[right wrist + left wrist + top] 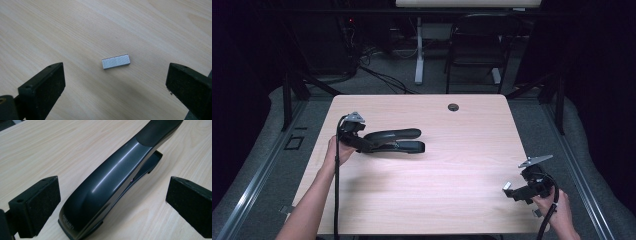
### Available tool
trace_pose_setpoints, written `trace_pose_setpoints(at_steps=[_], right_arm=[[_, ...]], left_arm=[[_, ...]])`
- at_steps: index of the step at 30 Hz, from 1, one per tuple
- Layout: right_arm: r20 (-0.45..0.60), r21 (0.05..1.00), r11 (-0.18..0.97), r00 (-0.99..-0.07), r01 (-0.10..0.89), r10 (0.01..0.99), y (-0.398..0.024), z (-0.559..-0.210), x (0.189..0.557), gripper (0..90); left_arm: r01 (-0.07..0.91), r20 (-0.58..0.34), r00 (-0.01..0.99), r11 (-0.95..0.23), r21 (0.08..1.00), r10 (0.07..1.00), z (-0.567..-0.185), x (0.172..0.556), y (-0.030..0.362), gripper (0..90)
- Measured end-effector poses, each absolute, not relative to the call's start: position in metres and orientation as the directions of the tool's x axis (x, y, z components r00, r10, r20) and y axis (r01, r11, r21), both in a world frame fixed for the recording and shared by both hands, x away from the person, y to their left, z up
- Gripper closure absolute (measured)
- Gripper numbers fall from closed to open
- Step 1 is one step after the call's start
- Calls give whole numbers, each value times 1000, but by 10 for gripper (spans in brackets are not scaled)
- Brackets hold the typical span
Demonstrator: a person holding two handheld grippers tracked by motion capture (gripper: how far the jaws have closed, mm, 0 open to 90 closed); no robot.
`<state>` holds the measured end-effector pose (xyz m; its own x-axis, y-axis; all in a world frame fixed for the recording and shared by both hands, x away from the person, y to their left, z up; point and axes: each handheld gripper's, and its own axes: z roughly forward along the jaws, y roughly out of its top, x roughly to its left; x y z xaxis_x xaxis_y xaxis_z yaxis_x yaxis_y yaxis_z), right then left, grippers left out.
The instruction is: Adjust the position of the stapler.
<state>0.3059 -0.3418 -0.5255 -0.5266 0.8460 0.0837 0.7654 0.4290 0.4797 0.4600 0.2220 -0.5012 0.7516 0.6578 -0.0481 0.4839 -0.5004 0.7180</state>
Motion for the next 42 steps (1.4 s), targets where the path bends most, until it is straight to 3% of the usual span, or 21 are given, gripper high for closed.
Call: trace_pose_setpoints(at_steps=[12,18,25,31,42], right_arm=[[84,466,444,-538,765,839,-340,-527,304,20],[82,466,430,-522,773,849,-343,-529,301,21],[99,460,432,-528,776,843,-343,-529,301,23],[90,456,435,-526,777,846,-342,-528,300,25],[76,444,448,-531,776,844,-340,-530,300,31]], left_arm=[[535,-130,775,-533,655,618,-519,484,195,0],[548,-110,765,-551,629,635,-522,488,185,1],[544,-72,746,-544,639,662,-522,487,183,142],[521,-35,759,-575,630,650,-521,484,180,174],[481,-37,810,-628,612,585,-516,477,181,323]])
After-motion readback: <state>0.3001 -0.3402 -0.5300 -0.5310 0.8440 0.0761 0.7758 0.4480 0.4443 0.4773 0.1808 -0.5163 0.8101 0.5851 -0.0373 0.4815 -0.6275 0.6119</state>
